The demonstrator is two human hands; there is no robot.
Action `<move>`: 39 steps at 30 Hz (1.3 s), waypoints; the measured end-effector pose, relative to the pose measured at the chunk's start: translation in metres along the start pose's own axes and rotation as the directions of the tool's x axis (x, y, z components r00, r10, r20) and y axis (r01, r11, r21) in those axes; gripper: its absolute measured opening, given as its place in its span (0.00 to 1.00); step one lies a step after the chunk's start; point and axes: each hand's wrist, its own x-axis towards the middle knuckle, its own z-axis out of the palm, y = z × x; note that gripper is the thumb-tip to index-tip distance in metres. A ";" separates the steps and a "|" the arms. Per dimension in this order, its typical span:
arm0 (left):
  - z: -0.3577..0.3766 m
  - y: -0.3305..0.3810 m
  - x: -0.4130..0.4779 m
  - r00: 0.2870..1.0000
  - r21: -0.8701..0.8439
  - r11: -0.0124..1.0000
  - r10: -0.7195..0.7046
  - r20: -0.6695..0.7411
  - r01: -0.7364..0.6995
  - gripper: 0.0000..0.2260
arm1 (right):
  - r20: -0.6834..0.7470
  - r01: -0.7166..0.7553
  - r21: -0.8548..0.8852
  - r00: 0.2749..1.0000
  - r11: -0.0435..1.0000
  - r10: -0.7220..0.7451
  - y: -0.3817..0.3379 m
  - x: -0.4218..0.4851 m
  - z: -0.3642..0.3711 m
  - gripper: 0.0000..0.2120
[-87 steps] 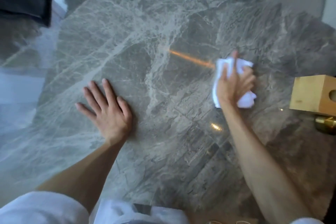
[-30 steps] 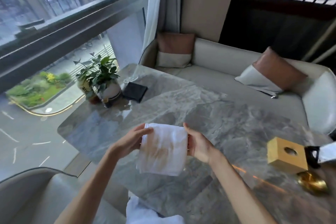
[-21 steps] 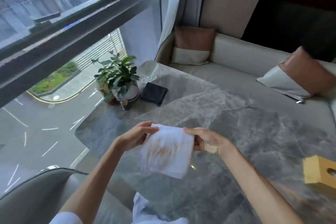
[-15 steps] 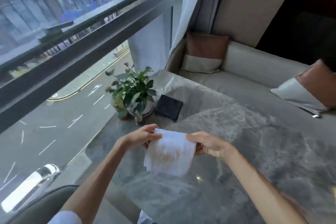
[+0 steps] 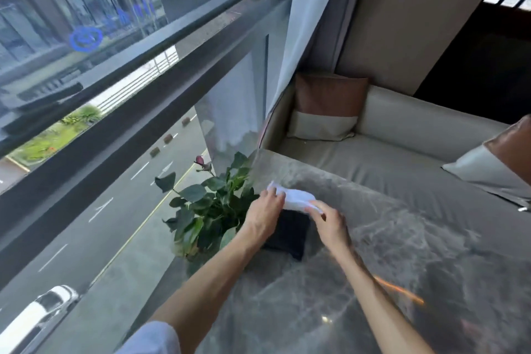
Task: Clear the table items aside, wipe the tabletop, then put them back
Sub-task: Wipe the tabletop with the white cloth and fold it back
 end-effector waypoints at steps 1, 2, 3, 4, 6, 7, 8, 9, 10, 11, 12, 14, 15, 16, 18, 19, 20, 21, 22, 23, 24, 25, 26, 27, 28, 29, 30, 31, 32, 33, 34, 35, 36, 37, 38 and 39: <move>0.015 0.004 0.003 0.999 0.081 0.997 0.008 0.031 -0.010 0.25 | -0.024 0.020 0.001 1.000 1.000 -0.020 0.014 0.000 0.012 0.09; 0.031 0.008 0.004 0.994 0.159 0.987 0.013 0.106 -0.030 0.23 | -0.021 0.046 0.013 0.999 0.999 -0.045 0.030 -0.002 0.025 0.08; 0.047 0.012 0.004 0.983 0.237 0.970 0.006 0.185 -0.051 0.19 | 0.019 0.067 0.011 0.998 0.998 -0.068 0.049 -0.006 0.038 0.07; 0.065 0.014 0.003 0.970 0.285 0.958 -0.028 0.241 -0.043 0.13 | 0.081 0.081 -0.008 0.993 0.997 -0.081 0.070 -0.010 0.053 0.06; 0.102 0.014 0.001 0.939 0.291 0.957 -0.087 0.333 -0.015 0.06 | 0.216 0.054 -0.094 0.976 0.994 -0.032 0.099 -0.024 0.077 0.09; 0.113 0.016 -0.003 0.906 0.291 0.957 -0.131 0.403 0.010 0.06 | 0.278 0.026 -0.129 0.960 0.991 0.011 0.112 -0.032 0.087 0.12; 0.118 0.018 -0.009 0.870 0.298 0.954 -0.178 0.460 0.038 0.07 | 0.336 0.026 -0.150 0.941 0.988 0.027 0.119 -0.038 0.093 0.15; 0.123 0.020 -0.015 0.859 0.323 0.946 -0.193 0.475 0.034 0.10 | 0.385 0.043 -0.165 0.922 0.985 0.024 0.122 -0.044 0.096 0.17; 0.129 0.020 -0.018 0.867 0.362 0.932 -0.176 0.466 -0.005 0.13 | 0.413 0.079 -0.168 0.911 0.983 -0.003 0.126 -0.048 0.097 0.20; 0.133 0.020 -0.019 0.881 0.397 0.917 -0.153 0.449 -0.043 0.15 | 0.414 0.102 -0.172 0.910 0.980 -0.022 0.126 -0.049 0.096 0.21; 0.135 0.018 -0.018 0.895 0.417 0.906 -0.123 0.429 -0.076 0.15 | 0.380 0.113 -0.180 0.924 0.977 -0.037 0.126 -0.049 0.094 0.20; 0.129 0.017 -0.010 0.927 0.454 0.886 -0.092 0.363 -0.090 0.13 | 0.278 0.106 -0.211 0.959 0.972 -0.044 0.128 -0.047 0.091 0.18; 0.125 0.019 -0.005 0.935 0.465 0.880 -0.079 0.345 -0.097 0.11 | 0.259 0.092 -0.232 0.966 0.968 -0.030 0.126 -0.046 0.088 0.17; 0.119 0.022 0.001 0.947 0.476 0.872 -0.049 0.317 -0.114 0.07 | 0.229 0.086 -0.254 0.973 0.963 -0.026 0.126 -0.046 0.086 0.16; 0.099 0.031 0.014 0.959 0.447 0.876 0.056 0.278 -0.181 0.04 | 0.153 0.044 -0.283 0.988 0.958 0.000 0.121 -0.049 0.083 0.15; 0.089 0.035 0.018 0.960 0.448 0.869 0.094 0.262 -0.208 0.05 | 0.128 0.017 -0.286 0.992 0.958 0.021 0.116 -0.051 0.081 0.15; 0.080 0.038 0.020 0.960 0.442 0.869 0.120 0.254 -0.225 0.06 | 0.113 0.003 -0.288 0.993 0.958 0.031 0.112 -0.055 0.079 0.16; 0.075 0.039 0.017 0.964 0.440 0.870 0.127 0.233 -0.221 0.05 | 0.121 0.005 -0.287 0.992 0.958 0.032 0.111 -0.057 0.080 0.16; 0.076 0.038 0.013 0.966 0.442 0.873 0.110 0.234 -0.207 0.06 | 0.176 0.011 -0.271 0.984 0.963 0.038 0.108 -0.060 0.080 0.16; 0.080 0.036 0.008 0.967 0.456 0.875 0.050 0.250 -0.163 0.09 | 0.258 0.026 -0.256 0.965 0.966 0.043 0.107 -0.063 0.081 0.17; 0.087 0.033 0.002 0.955 0.457 0.881 -0.023 0.297 -0.121 0.13 | 0.347 0.081 -0.248 0.938 0.965 0.010 0.108 -0.067 0.082 0.20; 0.095 0.029 -0.005 0.942 0.493 0.865 -0.084 0.325 -0.093 0.16 | 0.422 0.146 -0.244 0.906 0.959 -0.031 0.108 -0.071 0.082 0.23; 0.101 0.028 -0.010 0.925 0.514 0.854 -0.128 0.357 -0.080 0.17 | 0.476 0.185 -0.242 0.878 0.952 -0.050 0.108 -0.077 0.081 0.24; 0.104 0.030 -0.015 0.911 0.509 0.858 -0.148 0.384 -0.075 0.17 | 0.505 0.193 -0.248 0.862 0.949 -0.043 0.105 -0.082 0.076 0.25; 0.106 0.033 -0.020 0.911 0.484 0.871 -0.134 0.390 -0.079 0.18 | 0.504 0.187 -0.254 0.863 0.949 -0.035 0.104 -0.088 0.070 0.24; 0.106 0.038 -0.025 0.916 0.451 0.888 -0.106 0.388 -0.088 0.18 | 0.481 0.189 -0.248 0.876 0.950 -0.049 0.106 -0.094 0.062 0.24; 0.108 0.044 -0.031 0.920 0.416 0.905 -0.082 0.384 -0.093 0.19 | 0.457 0.183 -0.242 0.888 0.953 -0.055 0.110 -0.102 0.053 0.23; 0.110 0.050 -0.038 0.920 0.382 0.919 -0.066 0.387 -0.094 0.20 | 0.442 0.159 -0.242 0.896 0.957 -0.037 0.117 -0.112 0.043 0.23; 0.112 0.058 -0.045 0.918 0.356 0.930 -0.064 0.392 -0.087 0.21 | 0.426 0.120 -0.254 0.905 0.960 0.000 0.126 -0.123 0.031 0.22; 0.115 0.068 -0.052 0.915 0.333 0.940 -0.066 0.397 -0.077 0.22 | 0.397 0.081 -0.271 0.917 0.959 0.034 0.135 -0.136 0.017 0.21; 0.117 0.081 -0.059 0.914 0.314 0.947 -0.068 0.400 -0.067 0.22 | 0.361 0.043 -0.291 0.930 0.956 0.068 0.146 -0.150 0.001 0.20; 0.119 0.096 -0.067 0.913 0.294 0.954 -0.065 0.402 -0.061 0.22 | 0.323 0.006 -0.309 0.941 0.951 0.099 0.160 -0.164 -0.016 0.19; 0.121 0.114 -0.074 0.915 0.273 0.960 -0.056 0.399 -0.061 0.21 | 0.279 -0.028 -0.326 0.952 0.945 0.125 0.173 -0.178 -0.034 0.19; 0.122 0.135 -0.082 0.919 0.254 0.965 -0.046 0.391 -0.059 0.21 | 0.228 -0.046 -0.346 0.965 0.937 0.132 0.186 -0.192 -0.053 0.20; 0.122 0.156 -0.091 0.919 0.231 0.971 -0.041 0.391 -0.055 0.21 | 0.179 -0.060 -0.371 0.974 0.927 0.135 0.196 -0.205 -0.072 0.21; 0.122 0.179 -0.101 0.917 0.206 0.977 -0.038 0.397 -0.049 0.21 | 0.132 -0.071 -0.390 0.982 0.918 0.132 0.207 -0.219 -0.090 0.22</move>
